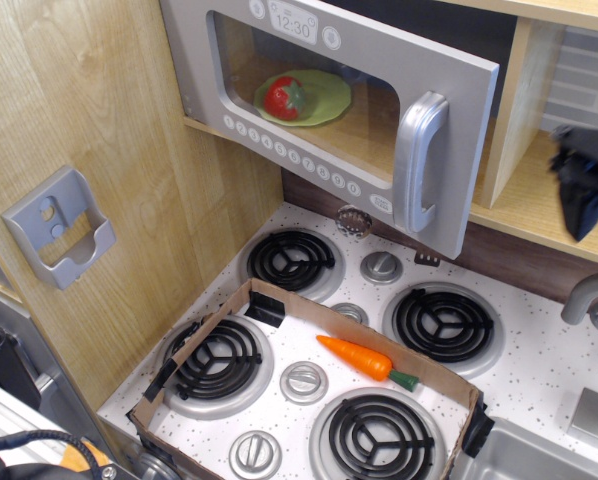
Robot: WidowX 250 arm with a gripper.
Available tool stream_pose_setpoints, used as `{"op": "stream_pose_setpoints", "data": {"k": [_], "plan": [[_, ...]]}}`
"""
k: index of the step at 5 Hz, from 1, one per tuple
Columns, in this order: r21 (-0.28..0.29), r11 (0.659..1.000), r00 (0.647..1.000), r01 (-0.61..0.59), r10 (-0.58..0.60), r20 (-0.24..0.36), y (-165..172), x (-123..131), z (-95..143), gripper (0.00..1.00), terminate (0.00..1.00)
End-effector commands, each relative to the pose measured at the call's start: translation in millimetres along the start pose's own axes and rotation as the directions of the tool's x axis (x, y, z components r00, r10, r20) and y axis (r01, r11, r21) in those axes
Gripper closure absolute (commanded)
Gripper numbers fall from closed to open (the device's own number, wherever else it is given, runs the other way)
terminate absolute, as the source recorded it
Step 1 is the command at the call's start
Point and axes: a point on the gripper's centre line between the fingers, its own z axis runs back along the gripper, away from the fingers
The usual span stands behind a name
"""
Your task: Open microwave
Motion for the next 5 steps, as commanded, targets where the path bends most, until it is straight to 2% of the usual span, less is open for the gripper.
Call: {"op": "stream_pose_setpoints", "data": {"k": [1,3,5], "plan": [[0.006,0.977,0.976,0.214,-0.214,0.046,30.0,23.7,15.5,0.00,0.00],[0.008,0.980,0.980,0.197,-0.197,0.040,66.1,24.1,14.9,0.00,0.00],[0.017,0.999,1.000,-0.027,0.027,0.004,76.3,-19.1,15.0,0.00,0.00]]}}
